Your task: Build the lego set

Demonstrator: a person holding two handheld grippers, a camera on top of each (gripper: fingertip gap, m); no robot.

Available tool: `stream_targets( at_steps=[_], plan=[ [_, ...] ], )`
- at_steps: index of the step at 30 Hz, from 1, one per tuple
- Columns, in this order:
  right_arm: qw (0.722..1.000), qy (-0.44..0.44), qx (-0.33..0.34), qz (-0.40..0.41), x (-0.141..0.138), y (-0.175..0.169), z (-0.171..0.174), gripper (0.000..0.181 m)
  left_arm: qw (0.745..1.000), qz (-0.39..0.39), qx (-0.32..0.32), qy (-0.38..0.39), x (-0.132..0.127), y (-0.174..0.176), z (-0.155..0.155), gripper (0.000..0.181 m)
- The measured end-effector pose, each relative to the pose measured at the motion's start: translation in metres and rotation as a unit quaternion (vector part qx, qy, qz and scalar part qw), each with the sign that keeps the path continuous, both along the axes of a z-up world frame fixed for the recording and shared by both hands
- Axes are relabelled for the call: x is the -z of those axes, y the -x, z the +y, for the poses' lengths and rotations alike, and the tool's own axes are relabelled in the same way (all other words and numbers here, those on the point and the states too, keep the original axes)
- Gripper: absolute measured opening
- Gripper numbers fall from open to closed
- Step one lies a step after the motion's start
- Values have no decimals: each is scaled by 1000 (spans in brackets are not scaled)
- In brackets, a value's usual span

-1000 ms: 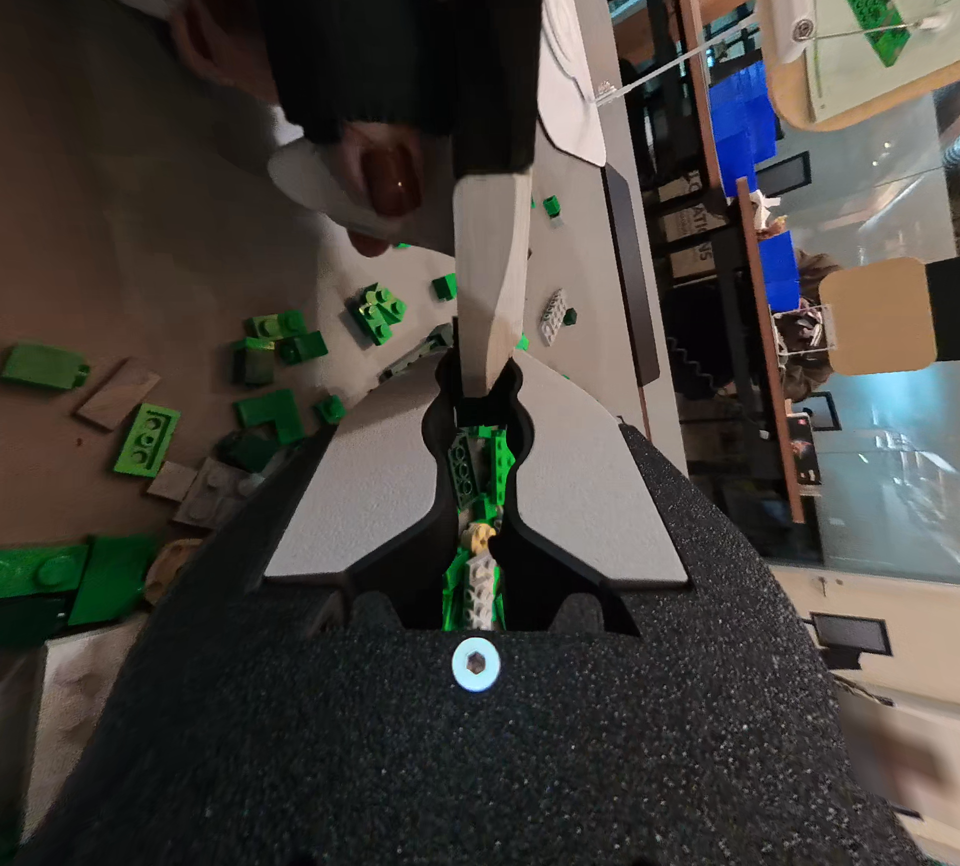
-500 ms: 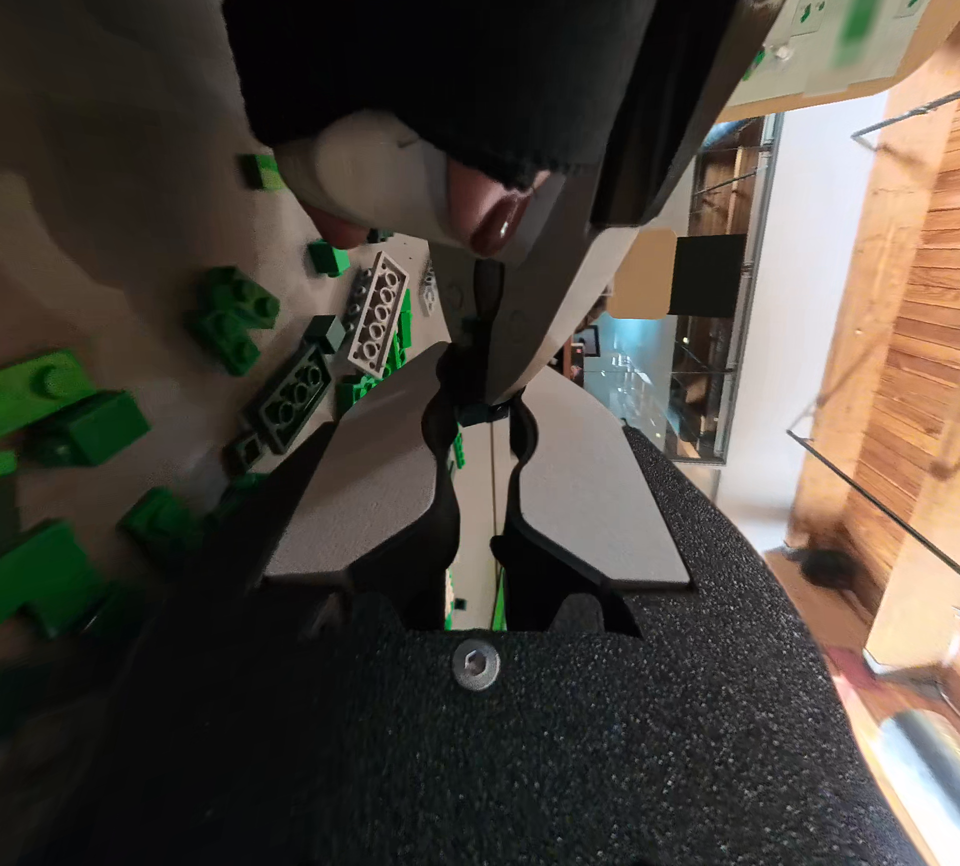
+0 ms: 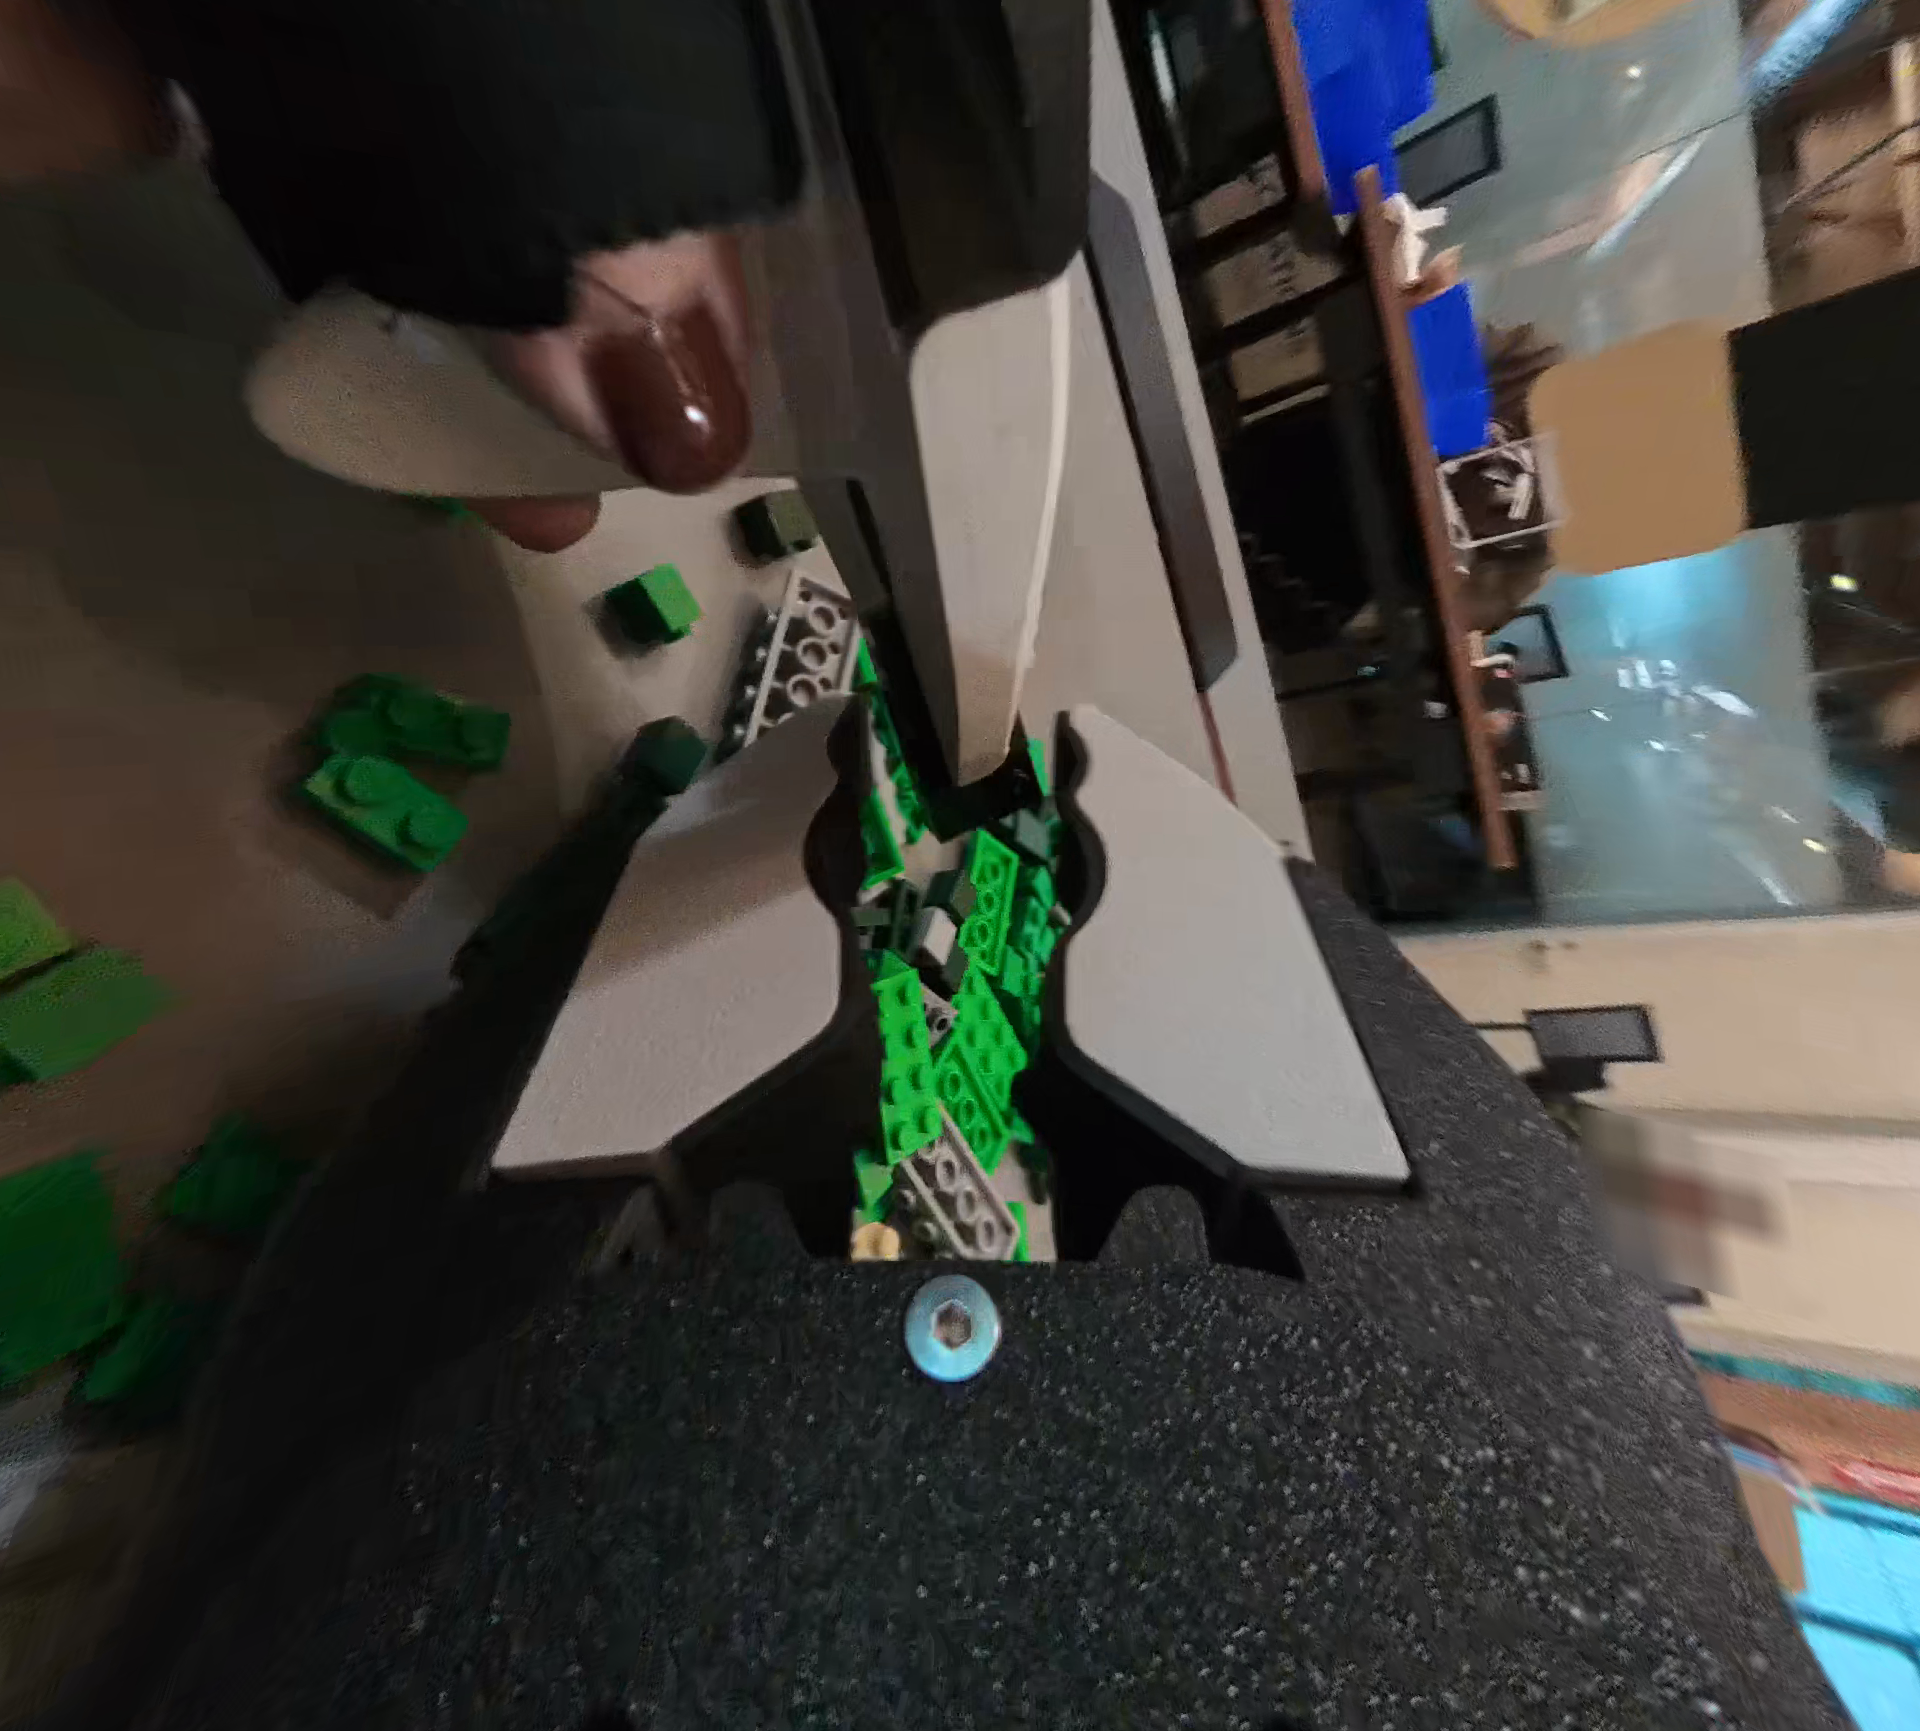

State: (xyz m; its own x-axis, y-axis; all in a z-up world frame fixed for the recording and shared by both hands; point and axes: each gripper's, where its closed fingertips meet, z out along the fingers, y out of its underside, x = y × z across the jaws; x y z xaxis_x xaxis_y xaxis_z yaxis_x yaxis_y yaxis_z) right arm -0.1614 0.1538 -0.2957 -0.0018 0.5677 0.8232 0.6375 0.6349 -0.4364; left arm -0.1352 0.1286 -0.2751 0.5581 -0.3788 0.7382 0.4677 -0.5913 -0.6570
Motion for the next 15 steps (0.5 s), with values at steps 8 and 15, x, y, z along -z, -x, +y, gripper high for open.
stream_targets(
  at_steps=[8, 15],
  plan=[
    [994, 68, -72, -38, 12, -5, -14, 22, 991, 126, 39, -27, 8, -4, -4, 8],
    [999, -1, -38, -25, 4, -2, -4, 13, 993, 110, 36, -29, 6, -2, -1, 8]
  ],
)
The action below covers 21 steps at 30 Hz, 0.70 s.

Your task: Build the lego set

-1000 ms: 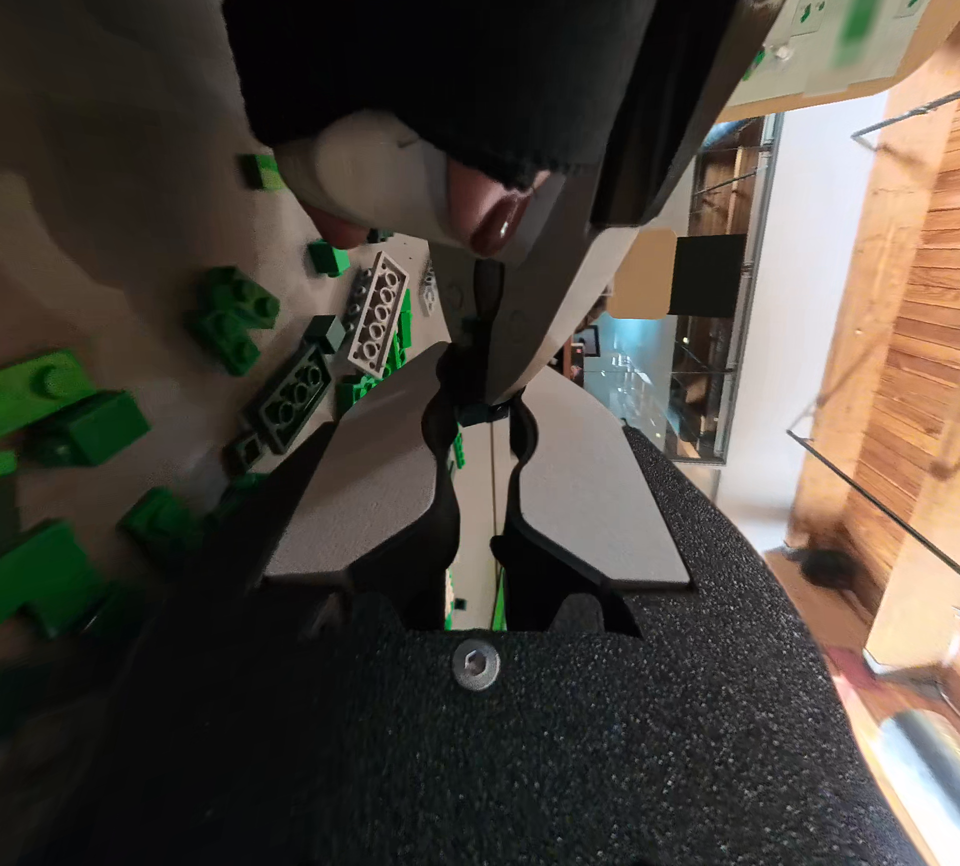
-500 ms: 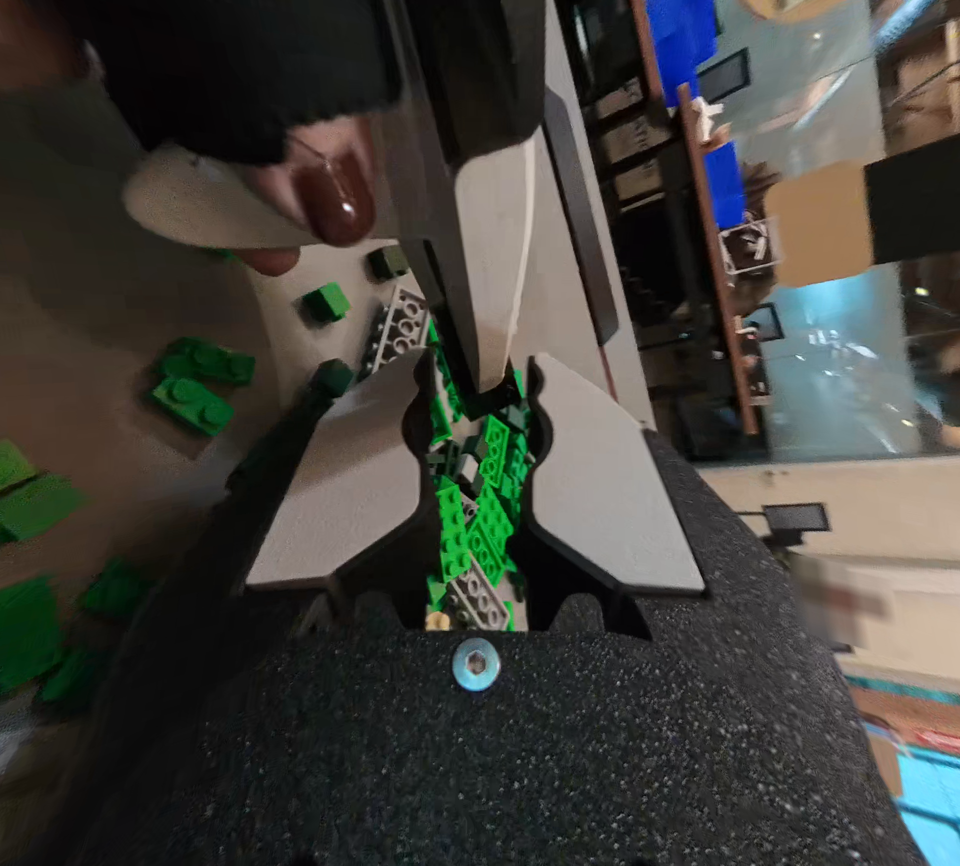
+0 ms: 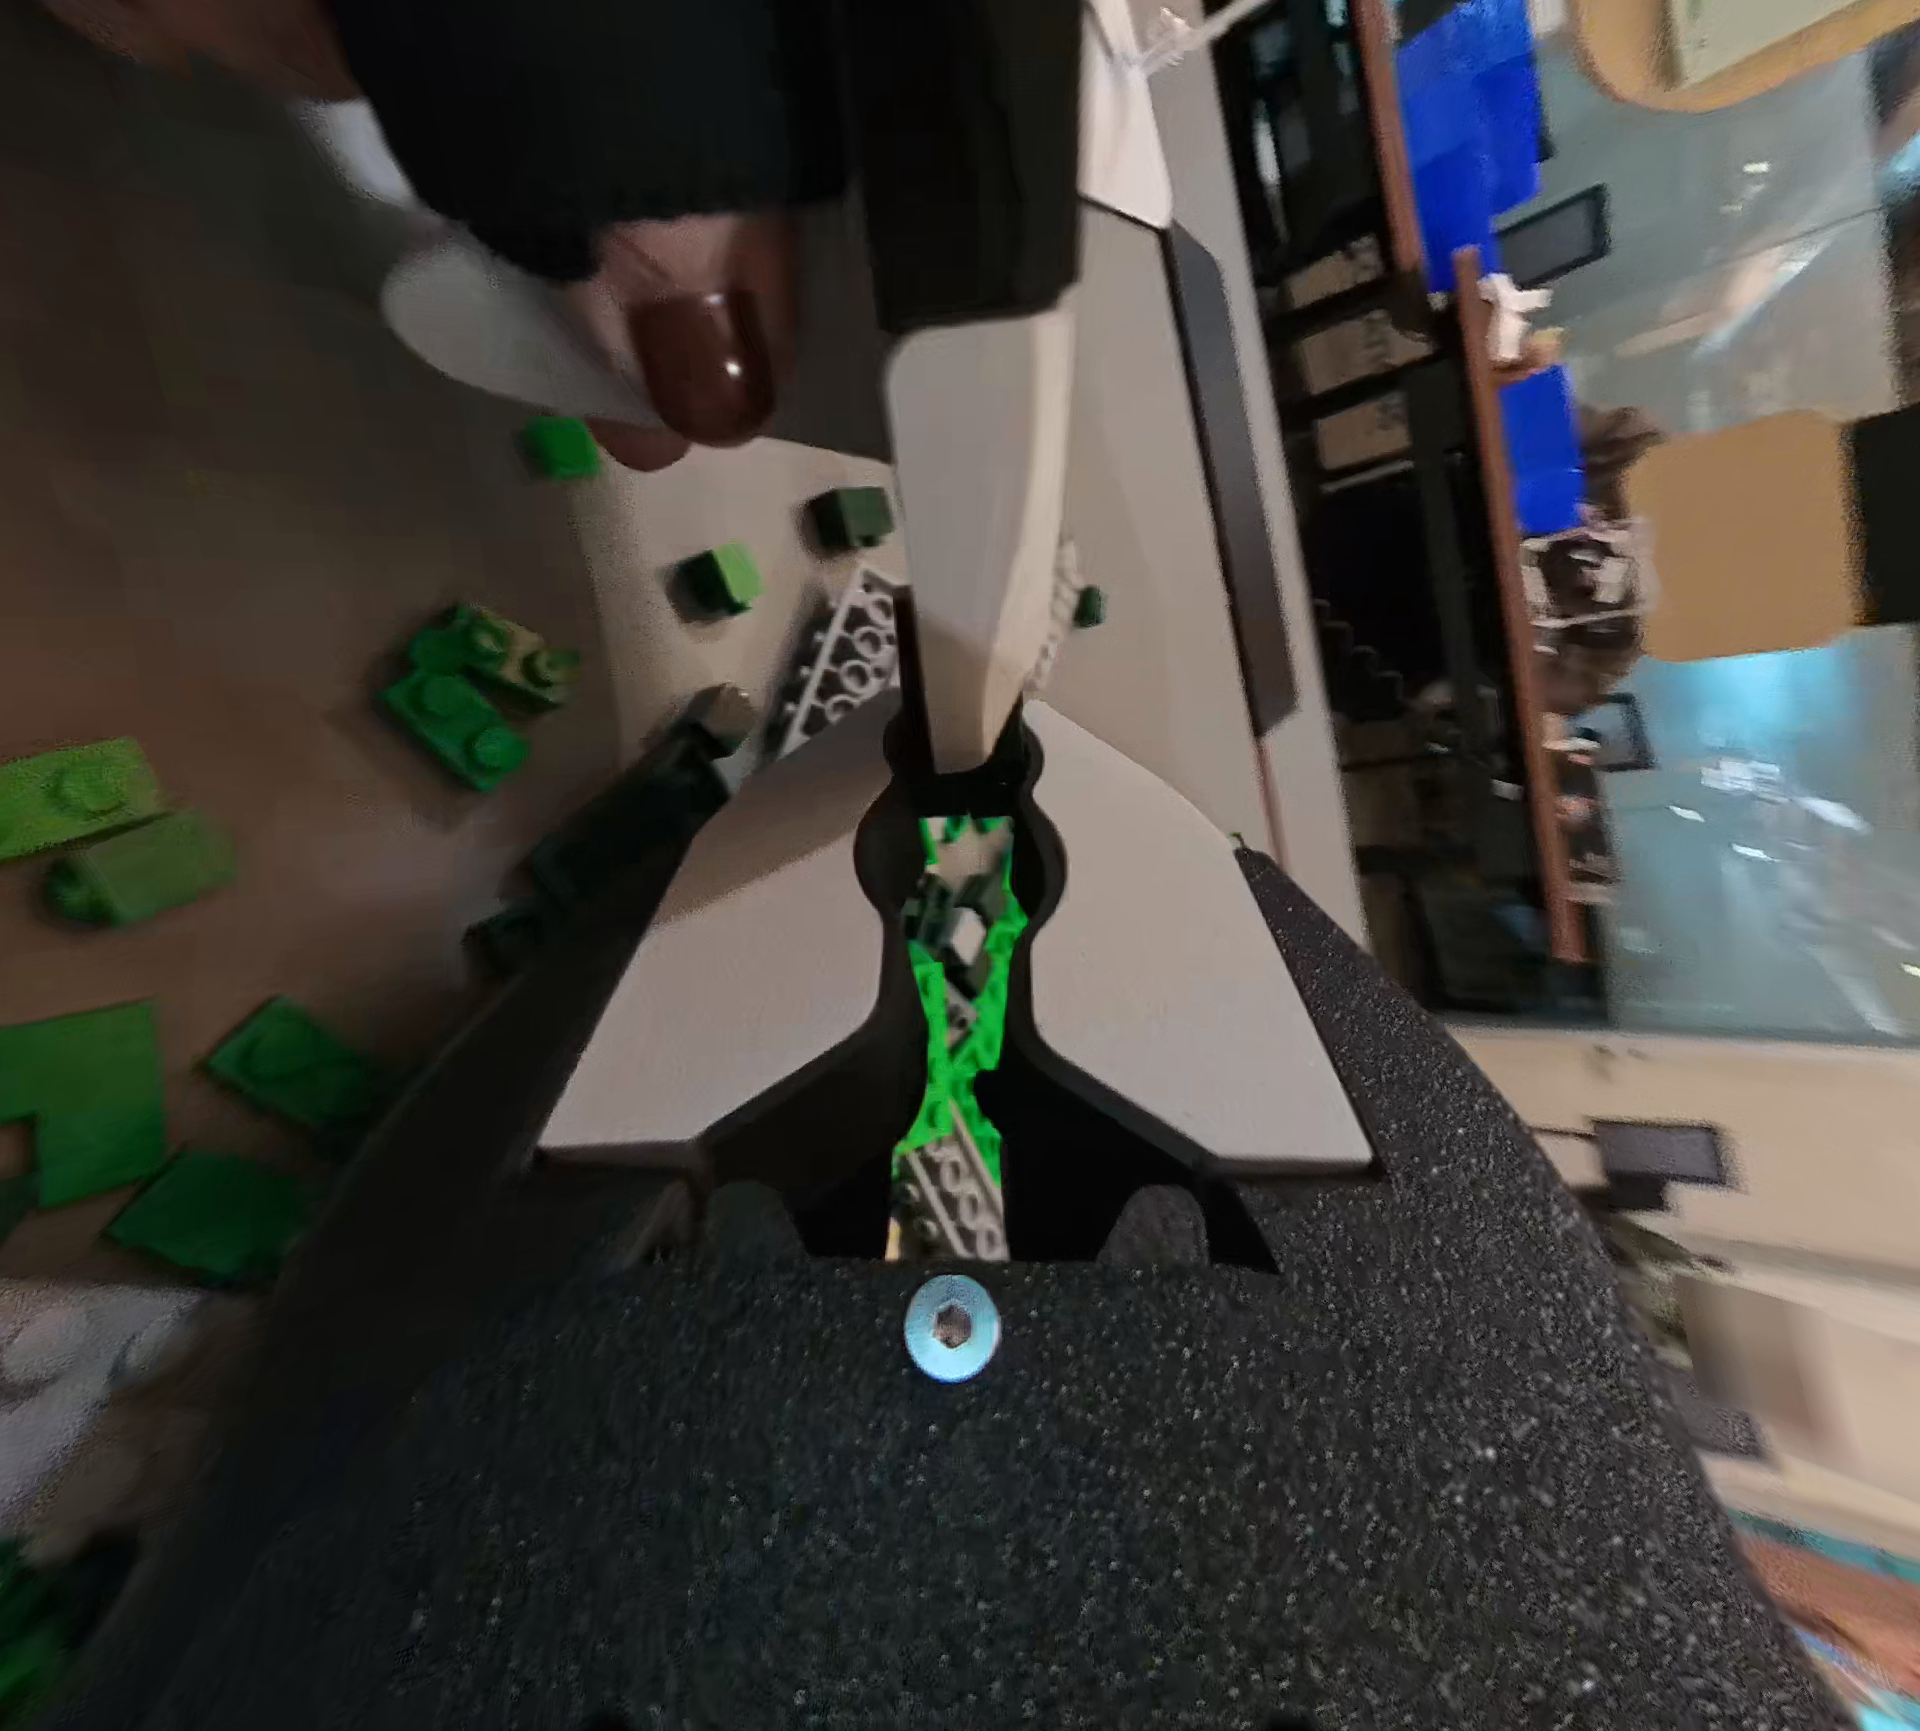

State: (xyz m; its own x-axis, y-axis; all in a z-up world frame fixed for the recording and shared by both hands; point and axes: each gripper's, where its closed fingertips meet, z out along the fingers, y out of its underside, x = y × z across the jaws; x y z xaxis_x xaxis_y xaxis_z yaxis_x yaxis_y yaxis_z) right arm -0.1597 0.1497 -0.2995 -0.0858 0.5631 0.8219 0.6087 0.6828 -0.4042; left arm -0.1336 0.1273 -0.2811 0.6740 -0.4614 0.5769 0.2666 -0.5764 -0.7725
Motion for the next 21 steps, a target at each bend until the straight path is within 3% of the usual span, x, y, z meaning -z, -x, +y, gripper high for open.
stream_targets(
  at_steps=[8, 21],
  plan=[
    [989, -133, 70, -9, -8, 2, 15, 13, 995, -86, -31, 37, -1, 6, 6, 9],
    [966, -245, 86, -17, -20, 3, 21, 13, 982, -175, -30, 63, -6, 8, 9, 9]
  ],
)
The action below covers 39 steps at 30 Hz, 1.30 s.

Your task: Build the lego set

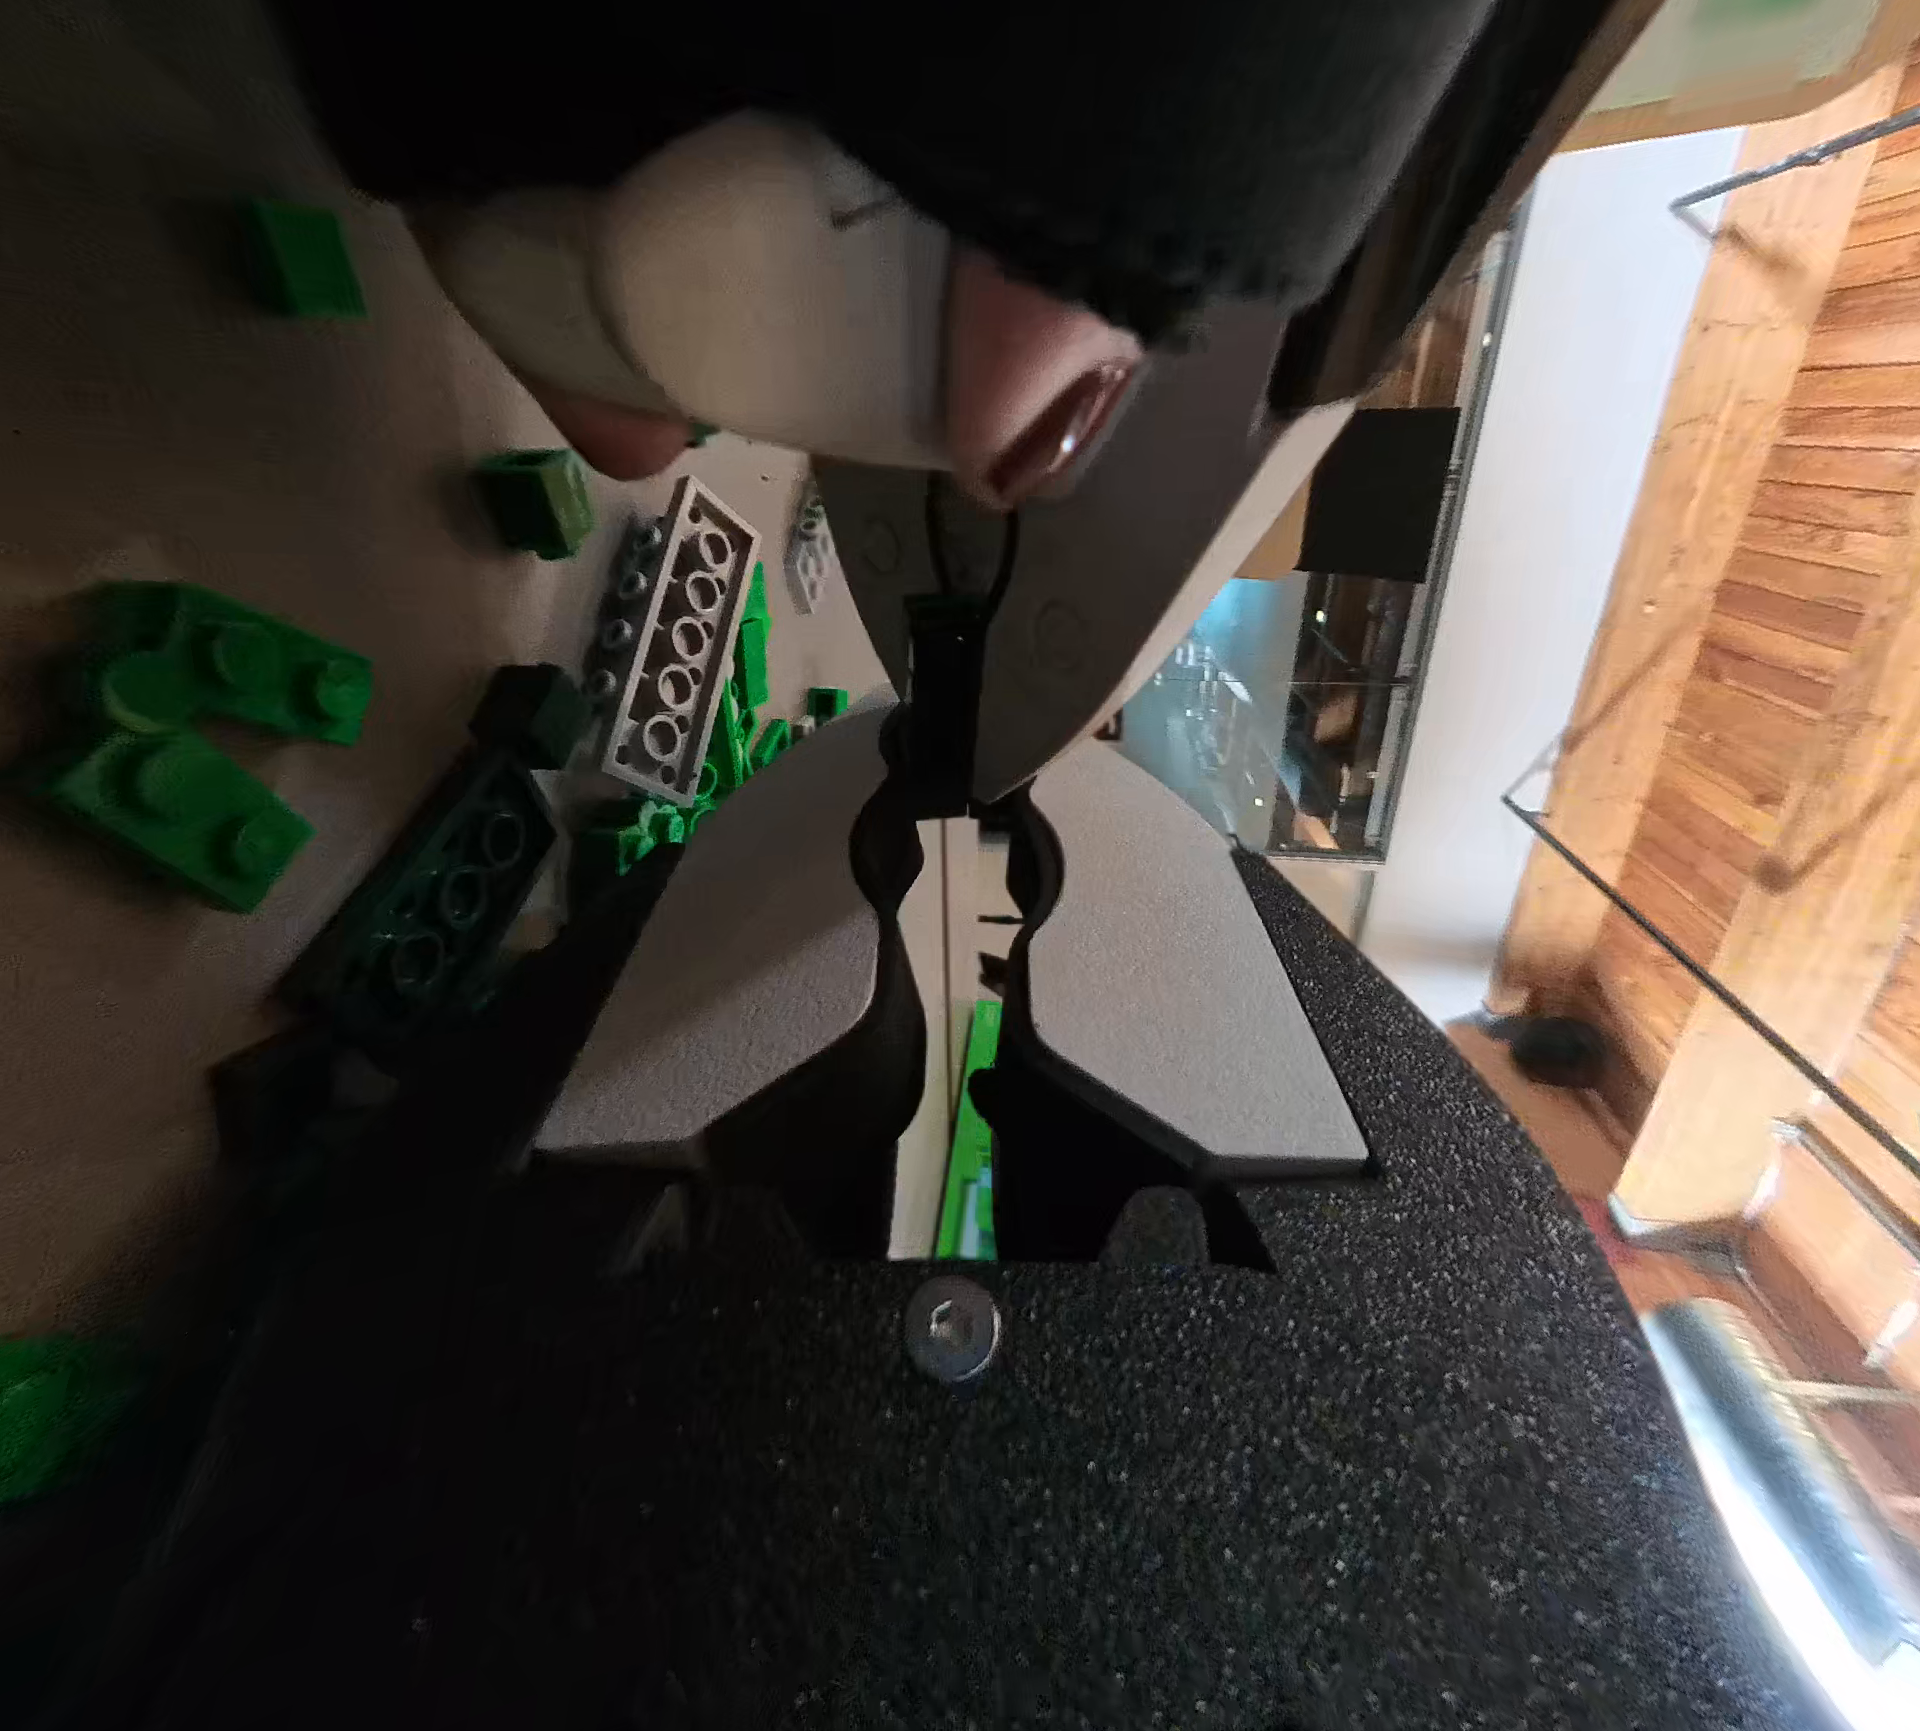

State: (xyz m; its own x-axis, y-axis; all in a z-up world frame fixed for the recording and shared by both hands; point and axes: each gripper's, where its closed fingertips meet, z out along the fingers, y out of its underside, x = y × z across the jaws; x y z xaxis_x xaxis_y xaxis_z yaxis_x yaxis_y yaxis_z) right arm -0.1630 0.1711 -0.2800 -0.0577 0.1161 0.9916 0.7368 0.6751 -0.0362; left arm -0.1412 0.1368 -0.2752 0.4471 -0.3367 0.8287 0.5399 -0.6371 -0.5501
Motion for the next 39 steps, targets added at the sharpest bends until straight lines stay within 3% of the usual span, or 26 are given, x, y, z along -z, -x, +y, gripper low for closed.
stream_targets(
  at_steps=[3, 14, 19, 25, 28, 30, 35, 39],
  plan=[
    [1000, -20, -4, -1, -3, 0, -1, 13, 999, -36, 0, 6, -2, 2, 0, 8],
    [983, 173, -38, 41, 9, -6, -4, 19, 1000, 1, -26, -2, 0, 6, 4, 8],
    [976, 210, -56, 11, 20, -7, -11, 31, 1000, -7, -22, -10, -3, 6, 3, 8],
    [969, 227, -90, 34, 8, -8, -18, 35, 1000, 13, -12, -13, -2, 2, 1, 8],
    [972, 216, -95, 21, 11, -8, -20, 31, 999, 39, 18, -19, 0, -9, -2, 8],
    [975, 202, -94, 19, 10, -9, -18, 18, 998, 50, 34, -32, -1, -14, -5, 8],
    [966, 235, -100, 25, 11, -12, -19, 13, 992, 81, 61, -74, -7, -15, -13, 27],
    [968, 228, -102, 20, 12, -14, -18, 12, 991, 98, 69, -59, -1, -12, -15, 13]
  ],
)
